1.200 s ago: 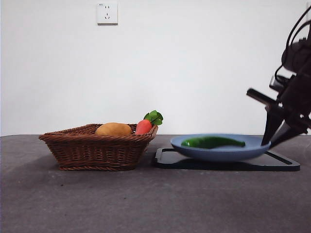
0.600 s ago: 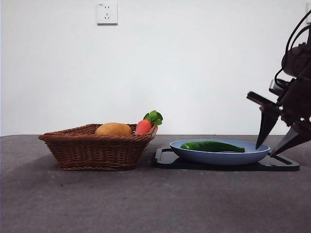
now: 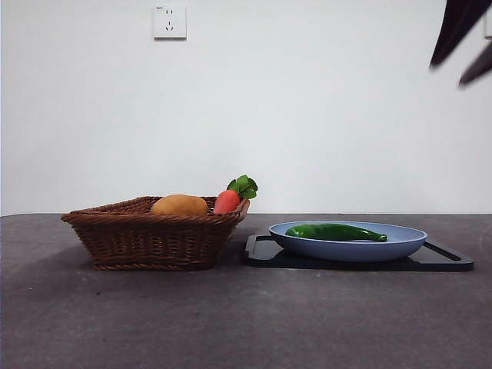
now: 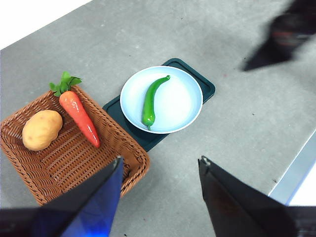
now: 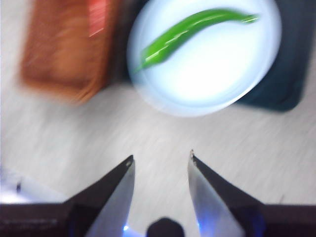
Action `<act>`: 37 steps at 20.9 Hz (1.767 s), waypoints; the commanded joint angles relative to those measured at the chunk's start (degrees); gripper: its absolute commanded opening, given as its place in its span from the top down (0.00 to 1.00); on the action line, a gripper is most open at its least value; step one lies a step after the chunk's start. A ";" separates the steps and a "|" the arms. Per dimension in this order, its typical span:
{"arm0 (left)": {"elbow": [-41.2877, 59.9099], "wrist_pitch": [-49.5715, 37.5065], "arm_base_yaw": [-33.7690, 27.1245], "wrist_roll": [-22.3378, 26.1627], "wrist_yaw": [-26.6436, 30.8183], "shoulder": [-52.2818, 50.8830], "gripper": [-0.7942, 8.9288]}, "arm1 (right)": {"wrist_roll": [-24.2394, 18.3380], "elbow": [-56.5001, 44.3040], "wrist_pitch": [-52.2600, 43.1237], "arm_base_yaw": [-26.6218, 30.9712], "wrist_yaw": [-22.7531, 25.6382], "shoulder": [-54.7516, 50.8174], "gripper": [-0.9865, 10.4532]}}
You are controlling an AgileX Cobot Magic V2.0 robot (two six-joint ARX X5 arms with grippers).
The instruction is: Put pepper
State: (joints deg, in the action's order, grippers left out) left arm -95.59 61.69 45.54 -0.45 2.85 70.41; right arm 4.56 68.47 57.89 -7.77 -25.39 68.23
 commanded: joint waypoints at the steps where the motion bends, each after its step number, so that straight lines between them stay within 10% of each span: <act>1: -1.31 -0.09 0.50 0.68 -0.07 0.66 0.64 | -1.44 0.94 4.85 -4.20 -0.02 -6.99 0.75; 7: -1.31 2.54 0.50 0.50 -0.13 0.66 0.92 | -4.11 0.94 14.82 -10.16 -0.02 -18.21 0.91; 25: -1.31 2.47 -0.20 3.98 2.12 0.39 0.91 | -2.71 0.94 15.47 -10.40 0.02 -21.14 0.90; 31: -1.05 -12.11 -14.19 8.68 7.13 -5.88 0.91 | -2.71 0.94 15.47 -10.36 0.02 -21.03 0.90; 37: 11.17 -27.93 -34.18 9.64 -1.86 -19.15 0.91 | -2.71 0.94 15.47 -10.36 0.00 -21.00 0.90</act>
State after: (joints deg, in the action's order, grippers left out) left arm -85.93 35.46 12.88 8.38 1.69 51.99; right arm 1.69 68.47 73.71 -17.98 -25.36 46.89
